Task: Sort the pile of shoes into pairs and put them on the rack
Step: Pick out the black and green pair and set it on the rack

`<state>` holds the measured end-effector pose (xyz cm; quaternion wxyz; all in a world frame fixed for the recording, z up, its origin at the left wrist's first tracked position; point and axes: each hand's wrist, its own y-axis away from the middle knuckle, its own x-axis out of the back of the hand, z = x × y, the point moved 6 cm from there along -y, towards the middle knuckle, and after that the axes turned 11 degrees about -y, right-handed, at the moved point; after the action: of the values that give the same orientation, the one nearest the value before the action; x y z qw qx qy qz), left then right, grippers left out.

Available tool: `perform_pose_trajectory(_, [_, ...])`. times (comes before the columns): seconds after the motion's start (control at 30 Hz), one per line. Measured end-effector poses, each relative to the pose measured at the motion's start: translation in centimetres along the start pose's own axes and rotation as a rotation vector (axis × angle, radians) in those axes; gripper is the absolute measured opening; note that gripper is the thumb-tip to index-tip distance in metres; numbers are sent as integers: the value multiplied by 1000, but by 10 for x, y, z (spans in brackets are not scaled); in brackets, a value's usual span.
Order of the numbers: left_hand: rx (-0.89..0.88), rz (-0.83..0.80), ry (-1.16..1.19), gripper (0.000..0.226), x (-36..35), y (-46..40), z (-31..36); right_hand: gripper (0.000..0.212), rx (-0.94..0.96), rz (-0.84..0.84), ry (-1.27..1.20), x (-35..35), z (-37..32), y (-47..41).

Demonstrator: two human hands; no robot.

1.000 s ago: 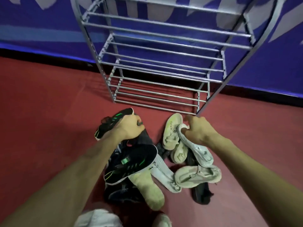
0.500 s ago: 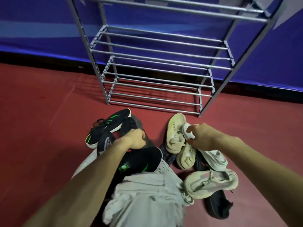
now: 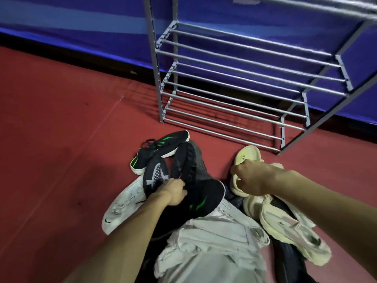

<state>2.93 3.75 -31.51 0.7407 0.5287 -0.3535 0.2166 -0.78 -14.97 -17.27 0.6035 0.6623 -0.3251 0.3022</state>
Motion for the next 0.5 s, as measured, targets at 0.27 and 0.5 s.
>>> perform_pose_trajectory(0.27, [94, 404, 445, 15, 68, -19, 10, 60, -132, -50, -349, -31, 17, -36])
perform_pose_trajectory(0.5, [114, 438, 835, 22, 81, -44, 9, 50, -216, -93, -1030, -60, 1, -56])
